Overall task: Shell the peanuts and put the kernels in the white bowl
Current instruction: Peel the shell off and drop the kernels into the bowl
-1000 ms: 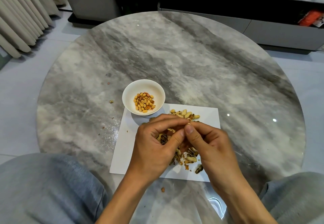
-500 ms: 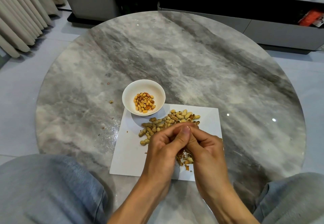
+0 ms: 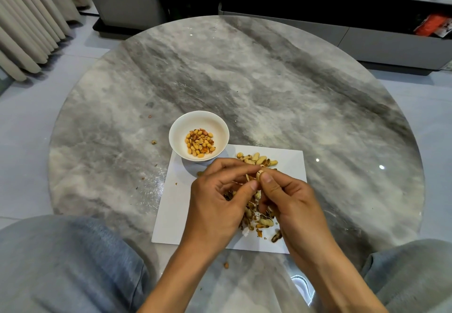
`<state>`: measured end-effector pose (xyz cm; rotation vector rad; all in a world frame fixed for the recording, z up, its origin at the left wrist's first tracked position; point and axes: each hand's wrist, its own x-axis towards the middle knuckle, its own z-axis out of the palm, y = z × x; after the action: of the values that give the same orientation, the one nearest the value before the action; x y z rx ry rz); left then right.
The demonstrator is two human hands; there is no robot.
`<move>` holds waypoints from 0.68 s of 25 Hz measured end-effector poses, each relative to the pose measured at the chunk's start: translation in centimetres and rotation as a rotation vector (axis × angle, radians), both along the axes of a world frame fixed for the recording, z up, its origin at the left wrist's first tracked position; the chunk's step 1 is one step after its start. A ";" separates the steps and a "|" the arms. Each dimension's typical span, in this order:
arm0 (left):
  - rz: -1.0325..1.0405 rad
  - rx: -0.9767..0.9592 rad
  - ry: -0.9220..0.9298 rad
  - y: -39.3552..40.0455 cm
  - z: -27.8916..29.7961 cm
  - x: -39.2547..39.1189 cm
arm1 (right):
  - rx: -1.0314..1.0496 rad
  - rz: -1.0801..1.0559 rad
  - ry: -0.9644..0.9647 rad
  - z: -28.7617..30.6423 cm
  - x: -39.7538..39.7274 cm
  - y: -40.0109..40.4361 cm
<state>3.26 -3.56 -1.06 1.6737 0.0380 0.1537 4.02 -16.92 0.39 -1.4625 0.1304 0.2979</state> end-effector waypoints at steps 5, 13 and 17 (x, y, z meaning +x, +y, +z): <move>-0.023 0.061 -0.032 0.3 -0.2 0.2 | 0.035 -0.063 0.047 0.1 0.5 -0.9; -0.036 0.079 -0.078 0.8 0.2 0.0 | -0.074 -0.038 -0.050 1.1 0.6 -1.4; -0.001 0.001 -0.081 0.4 0.3 0.0 | 0.014 -0.129 -0.003 0.4 0.1 -0.8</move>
<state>3.24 -3.14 -0.71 1.6665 -0.0234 0.2208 4.17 -17.68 0.84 -1.4333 0.2191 0.1916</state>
